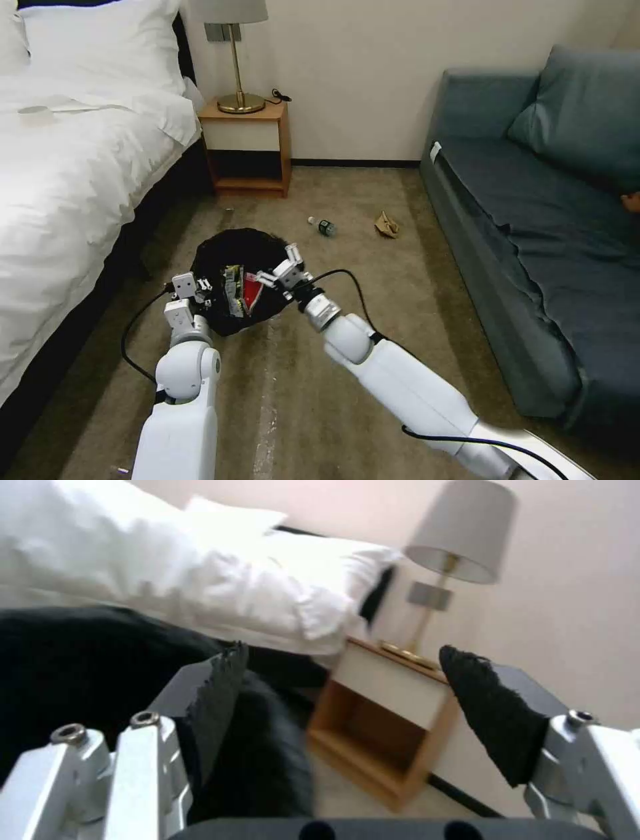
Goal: Pick up the trash bin, then pick up the garbage on the floor and place it into the trash bin.
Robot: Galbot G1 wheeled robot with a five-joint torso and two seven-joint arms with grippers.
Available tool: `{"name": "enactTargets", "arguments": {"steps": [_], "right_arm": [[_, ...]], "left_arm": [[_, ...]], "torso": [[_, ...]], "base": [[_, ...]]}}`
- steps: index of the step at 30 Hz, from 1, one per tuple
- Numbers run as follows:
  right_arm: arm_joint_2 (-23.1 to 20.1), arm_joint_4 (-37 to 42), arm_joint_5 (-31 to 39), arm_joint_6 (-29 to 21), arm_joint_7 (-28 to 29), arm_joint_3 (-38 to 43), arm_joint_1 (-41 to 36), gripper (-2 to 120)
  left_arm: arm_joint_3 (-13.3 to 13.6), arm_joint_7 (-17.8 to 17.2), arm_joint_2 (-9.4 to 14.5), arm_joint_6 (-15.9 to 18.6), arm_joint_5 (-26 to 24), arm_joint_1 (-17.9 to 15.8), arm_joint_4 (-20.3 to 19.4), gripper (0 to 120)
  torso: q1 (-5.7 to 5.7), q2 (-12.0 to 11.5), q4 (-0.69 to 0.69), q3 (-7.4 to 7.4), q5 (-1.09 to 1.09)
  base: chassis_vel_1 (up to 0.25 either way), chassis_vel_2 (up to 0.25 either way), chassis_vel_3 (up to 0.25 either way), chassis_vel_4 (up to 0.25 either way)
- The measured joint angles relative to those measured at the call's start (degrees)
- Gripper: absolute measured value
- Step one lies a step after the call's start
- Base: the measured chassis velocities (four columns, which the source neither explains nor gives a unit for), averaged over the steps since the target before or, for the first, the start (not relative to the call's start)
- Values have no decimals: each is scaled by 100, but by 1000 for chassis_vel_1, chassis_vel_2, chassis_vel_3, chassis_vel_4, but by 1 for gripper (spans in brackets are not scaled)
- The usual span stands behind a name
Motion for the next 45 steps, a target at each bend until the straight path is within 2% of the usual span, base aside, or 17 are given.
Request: {"name": "enactTargets", "arguments": {"steps": [5,9,10,16,26,32,40,45], "right_arm": [[-103,142,-3,9,-6,463,-340,80],[-151,303,7,6,2,1001,-763,86],[-148,359,15,3,10,1197,-913,92],[-86,642,60,-33,54,2136,-1596,99],[-62,1064,60,-178,191,3238,-2266,100],[58,1126,131,208,185,3934,-2733,100],[148,1125,330,504,139,4129,-2856,99],[160,957,353,760,-36,4227,-2861,98]], "left_arm": [[-15,15,52,-23,-43,3,10,5],[27,40,98,-34,-62,-10,18,5],[58,55,121,-34,-67,-16,17,5],[143,138,274,-39,-138,6,10,5],[187,265,509,-39,-321,77,-82,5],[189,410,718,-31,-522,135,-119,5],[164,477,824,-32,-595,174,-150,5],[43,527,926,-56,-670,264,-174,5]], "torso": [[0,0,0,0,0],[0,0,0,0,1],[0,0,0,0,0],[0,0,-1,0,0],[0,0,-1,-1,-1],[0,0,-1,0,0],[0,0,0,0,-1],[0,0,0,0,-1]], "base": [[0,0,0,0],[0,0,0,0],[0,0,0,0],[0,0,0,0],[0,0,0,0],[0,0,0,0],[0,0,0,0],[0,0,0,0]]}}
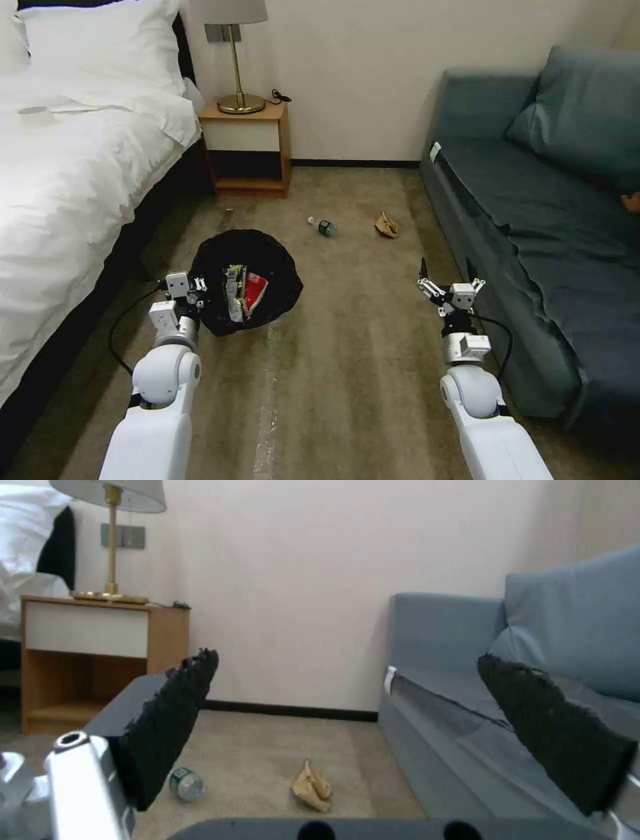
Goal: Pick up the trash bin, then pick up the garbage on the floor and place it into the trash bin.
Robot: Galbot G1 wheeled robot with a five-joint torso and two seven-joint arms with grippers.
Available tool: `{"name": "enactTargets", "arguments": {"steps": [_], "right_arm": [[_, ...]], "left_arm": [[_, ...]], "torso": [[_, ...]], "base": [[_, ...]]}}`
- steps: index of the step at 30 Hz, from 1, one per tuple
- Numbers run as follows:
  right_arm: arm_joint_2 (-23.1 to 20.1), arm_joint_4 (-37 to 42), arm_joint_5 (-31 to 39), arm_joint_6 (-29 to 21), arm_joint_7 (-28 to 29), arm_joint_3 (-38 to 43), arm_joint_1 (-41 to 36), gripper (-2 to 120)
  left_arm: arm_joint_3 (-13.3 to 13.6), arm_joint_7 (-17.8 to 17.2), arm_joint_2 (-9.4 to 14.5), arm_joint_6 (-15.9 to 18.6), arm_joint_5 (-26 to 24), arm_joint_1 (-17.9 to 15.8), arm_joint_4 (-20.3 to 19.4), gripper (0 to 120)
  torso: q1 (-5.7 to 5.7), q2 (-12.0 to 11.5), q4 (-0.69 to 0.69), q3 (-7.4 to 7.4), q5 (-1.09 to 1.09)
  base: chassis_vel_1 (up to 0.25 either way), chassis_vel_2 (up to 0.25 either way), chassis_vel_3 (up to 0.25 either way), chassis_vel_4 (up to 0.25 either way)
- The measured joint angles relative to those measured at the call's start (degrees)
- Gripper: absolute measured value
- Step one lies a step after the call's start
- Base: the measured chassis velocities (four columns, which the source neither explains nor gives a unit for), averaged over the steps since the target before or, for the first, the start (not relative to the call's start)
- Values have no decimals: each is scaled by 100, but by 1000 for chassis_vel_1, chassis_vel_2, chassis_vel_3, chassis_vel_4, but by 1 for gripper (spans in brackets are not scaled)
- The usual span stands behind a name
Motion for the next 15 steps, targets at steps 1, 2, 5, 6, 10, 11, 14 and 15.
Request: {"name": "enactTargets", "arguments": {"steps": [1,2,5,6,10,11,14,15], "right_arm": [[2,-39,0,41,-29,8,0,98],[6,-83,-3,71,-50,10,1,98],[18,-150,-20,104,-66,13,13,98],[18,-150,-20,104,-66,13,13,98],[34,-259,-65,139,-147,63,0,98],[33,-265,-66,142,-159,76,-2,98],[28,-266,-64,143,-176,90,-3,98],[22,-266,-58,143,-193,103,2,98]], "left_arm": [[-25,6,5,-9,-20,22,0,5],[-41,13,5,-20,-25,38,0,5],[-56,19,-12,-32,-25,58,0,5],[-56,19,-12,-32,-25,58,0,5],[-60,24,-51,-46,-8,80,-3,5],[-61,24,-55,-46,-7,81,-9,5],[-61,25,-61,-46,-1,86,-25,5],[-61,27,-69,-46,11,93,-36,5]], "torso": [[0,0,0,0,-1],[0,0,0,0,-1],[0,0,0,0,0],[0,0,0,0,0],[0,0,0,0,0],[0,0,0,0,0],[0,0,0,1,0],[0,0,0,1,0]], "base": [[0,0,0,0],[0,0,0,0],[0,0,0,0],[0,0,0,0],[0,0,0,0],[0,0,0,0],[0,0,0,0],[0,0,0,0]]}}
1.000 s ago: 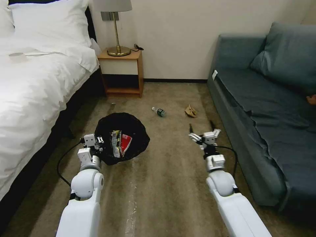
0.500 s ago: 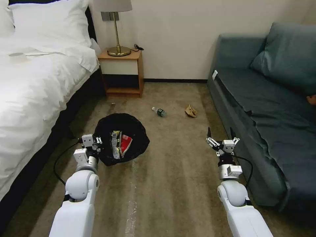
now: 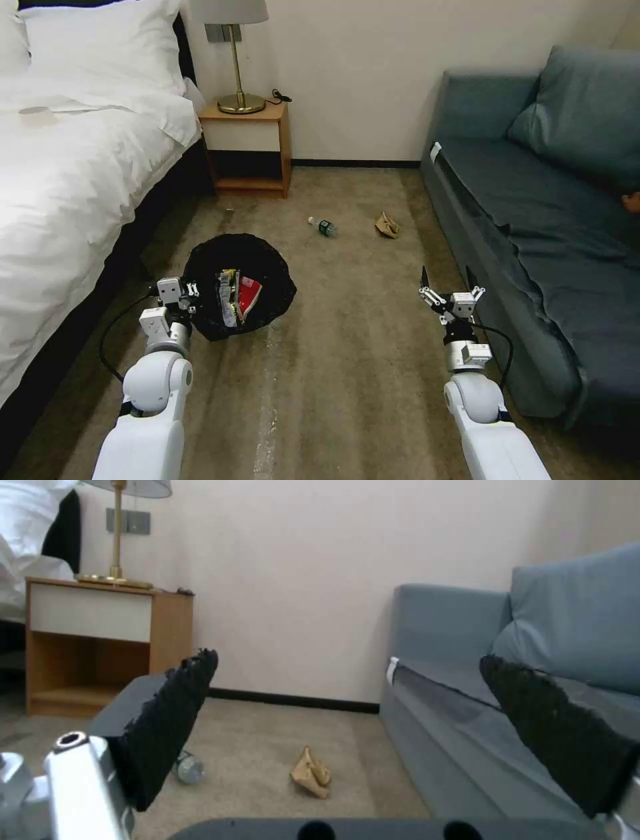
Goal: Pick up the trash bin, then pick up the garbage on the floor and place it into the trash bin.
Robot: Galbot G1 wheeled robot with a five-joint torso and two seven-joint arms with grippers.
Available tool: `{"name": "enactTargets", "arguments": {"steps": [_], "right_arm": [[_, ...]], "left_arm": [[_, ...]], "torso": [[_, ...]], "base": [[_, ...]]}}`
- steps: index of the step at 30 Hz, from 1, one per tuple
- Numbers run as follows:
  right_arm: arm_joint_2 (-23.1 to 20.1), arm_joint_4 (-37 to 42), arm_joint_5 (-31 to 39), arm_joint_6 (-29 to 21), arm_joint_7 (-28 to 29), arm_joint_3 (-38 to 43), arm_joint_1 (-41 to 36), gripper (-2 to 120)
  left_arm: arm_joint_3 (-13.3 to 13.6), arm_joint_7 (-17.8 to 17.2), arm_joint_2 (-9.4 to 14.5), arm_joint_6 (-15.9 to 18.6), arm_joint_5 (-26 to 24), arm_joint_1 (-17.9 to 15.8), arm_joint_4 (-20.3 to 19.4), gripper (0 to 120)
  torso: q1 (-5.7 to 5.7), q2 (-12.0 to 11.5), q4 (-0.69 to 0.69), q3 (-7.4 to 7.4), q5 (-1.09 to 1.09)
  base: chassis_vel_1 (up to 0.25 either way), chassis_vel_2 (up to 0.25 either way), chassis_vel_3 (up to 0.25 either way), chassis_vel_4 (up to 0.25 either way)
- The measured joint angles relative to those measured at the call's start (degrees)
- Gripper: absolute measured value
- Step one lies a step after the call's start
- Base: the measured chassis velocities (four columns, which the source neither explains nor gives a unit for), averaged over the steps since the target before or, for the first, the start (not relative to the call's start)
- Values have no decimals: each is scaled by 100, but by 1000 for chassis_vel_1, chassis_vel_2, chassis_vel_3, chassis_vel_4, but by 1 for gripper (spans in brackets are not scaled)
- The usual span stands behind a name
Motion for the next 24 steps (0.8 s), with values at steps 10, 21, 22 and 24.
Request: {"name": "enactTargets", "arguments": {"steps": [10,21,22,24], "right_arm": [[-1,-7,45,1,-112,38,2,93],[1,-66,62,70,-214,110,-18,97],[1,-66,62,70,-214,110,-18,97],[-5,-80,66,86,-237,132,-19,97]], "left_arm": [[-5,14,-74,-28,62,48,-9,5],[-6,22,-97,-49,78,32,8,5],[-6,22,-97,-49,78,32,8,5],[-3,26,-104,-50,82,31,11,5]], "torso": [[0,0,0,0,0],[0,0,0,0,0],[0,0,0,0,0],[0,0,0,0,0]], "base": [[0,0,0,0],[0,0,0,0],[0,0,0,0],[0,0,0,0]]}}
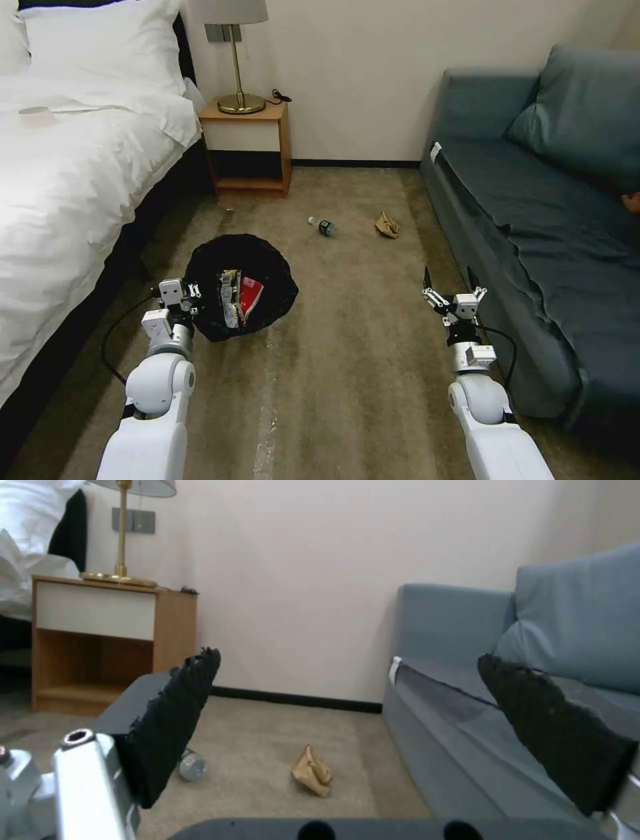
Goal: Pick up the trash bin, then pick up the garbage on the floor and place it into the trash bin.
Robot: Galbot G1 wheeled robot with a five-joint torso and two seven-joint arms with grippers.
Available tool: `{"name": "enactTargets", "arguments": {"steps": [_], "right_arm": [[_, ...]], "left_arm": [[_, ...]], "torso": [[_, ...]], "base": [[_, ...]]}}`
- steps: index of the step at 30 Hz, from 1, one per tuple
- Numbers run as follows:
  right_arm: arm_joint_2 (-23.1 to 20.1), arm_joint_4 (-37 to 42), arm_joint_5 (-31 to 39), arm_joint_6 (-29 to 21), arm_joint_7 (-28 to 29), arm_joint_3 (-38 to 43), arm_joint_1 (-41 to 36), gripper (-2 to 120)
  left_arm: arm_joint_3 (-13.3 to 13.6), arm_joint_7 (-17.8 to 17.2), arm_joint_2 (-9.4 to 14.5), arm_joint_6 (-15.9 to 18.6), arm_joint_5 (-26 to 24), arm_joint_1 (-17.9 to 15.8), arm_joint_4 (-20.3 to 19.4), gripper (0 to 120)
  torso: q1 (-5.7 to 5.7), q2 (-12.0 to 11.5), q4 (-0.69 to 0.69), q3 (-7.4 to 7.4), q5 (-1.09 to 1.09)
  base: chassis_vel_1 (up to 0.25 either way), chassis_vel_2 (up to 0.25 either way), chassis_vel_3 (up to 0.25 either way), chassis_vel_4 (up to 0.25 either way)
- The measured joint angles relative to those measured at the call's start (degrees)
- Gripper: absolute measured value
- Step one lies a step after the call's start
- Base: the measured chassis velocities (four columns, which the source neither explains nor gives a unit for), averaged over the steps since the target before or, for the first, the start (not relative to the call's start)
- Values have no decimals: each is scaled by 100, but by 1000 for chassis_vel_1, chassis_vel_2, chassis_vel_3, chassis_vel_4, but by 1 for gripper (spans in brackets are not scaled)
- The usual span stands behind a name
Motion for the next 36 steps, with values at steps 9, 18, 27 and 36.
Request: {"name": "enactTargets", "arguments": {"steps": [9,18,27,36], "right_arm": [[-1,-56,13,62,-53,38,7,99],[-14,-129,16,123,-120,73,15,100],[-31,-158,36,161,-187,77,19,100],[-39,-152,37,167,-206,90,4,100]], "left_arm": [[-4,5,1,-7,8,0,18,5],[-5,6,-5,-16,16,-2,43,5],[-4,6,-28,-17,26,-14,35,5],[-16,5,-30,-17,30,25,-18,5]], "torso": [[0,0,0,-1,0],[0,0,-1,0,-1],[0,0,0,0,0],[0,0,0,0,0]], "base": [[-4,5,6,-3],[-77,63,80,-68],[-33,30,32,-27],[-47,52,59,-52]]}}
